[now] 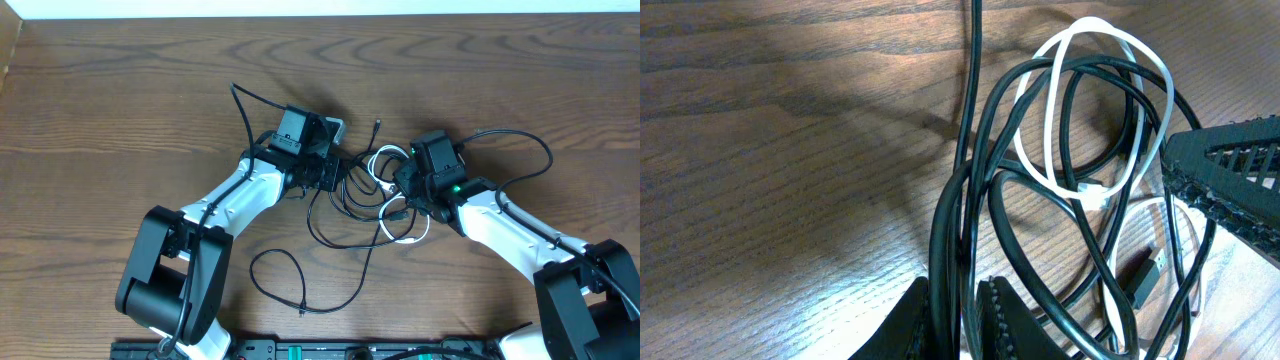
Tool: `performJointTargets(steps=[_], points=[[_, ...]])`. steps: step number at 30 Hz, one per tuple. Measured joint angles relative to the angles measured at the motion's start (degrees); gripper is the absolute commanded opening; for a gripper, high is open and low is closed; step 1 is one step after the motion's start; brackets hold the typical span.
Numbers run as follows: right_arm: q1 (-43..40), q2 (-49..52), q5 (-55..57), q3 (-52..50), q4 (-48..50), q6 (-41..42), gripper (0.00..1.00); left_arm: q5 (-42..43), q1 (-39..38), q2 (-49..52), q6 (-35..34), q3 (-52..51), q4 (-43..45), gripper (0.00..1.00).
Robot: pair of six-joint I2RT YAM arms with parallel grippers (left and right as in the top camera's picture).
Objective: Untangle cables
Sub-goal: 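Move the right gripper left and grasp the white and black loops, then grasp the white cable beside the left gripper with the right gripper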
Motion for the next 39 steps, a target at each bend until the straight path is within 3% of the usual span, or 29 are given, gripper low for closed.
performJointTargets(steps=[12,16,23,25,27,39], points=[[1.4,4.0,1.0,0.0,2.9,1.0,0.14,0.0,0.0,0.0,0.0,0.0,0.0,0.17],[1.4,6.1,1.0,0.1,3.5,1.4,0.20,0.0,0.0,0.0,0.0,0.0,0.0,0.17],[1.4,6.1,2.3,0.1,3.8,1.4,0.22,0.0,0.0,0.0,0.0,0.0,0.0,0.17],[1.4,6.1,2.8,0.1,3.9,1.4,0.16,0.0,0.0,0.0,0.0,0.0,0.1,0.17],[1.4,6.1,3.2,0.1,4.0,1.4,0.01,0.0,0.0,0.0,0.0,0.0,0.1,0.17],[1.1,6.5,1.6,-0.2,10.3,-10.8,0.01,0.0,0.0,0.0,0.0,0.0,0.1,0.17]])
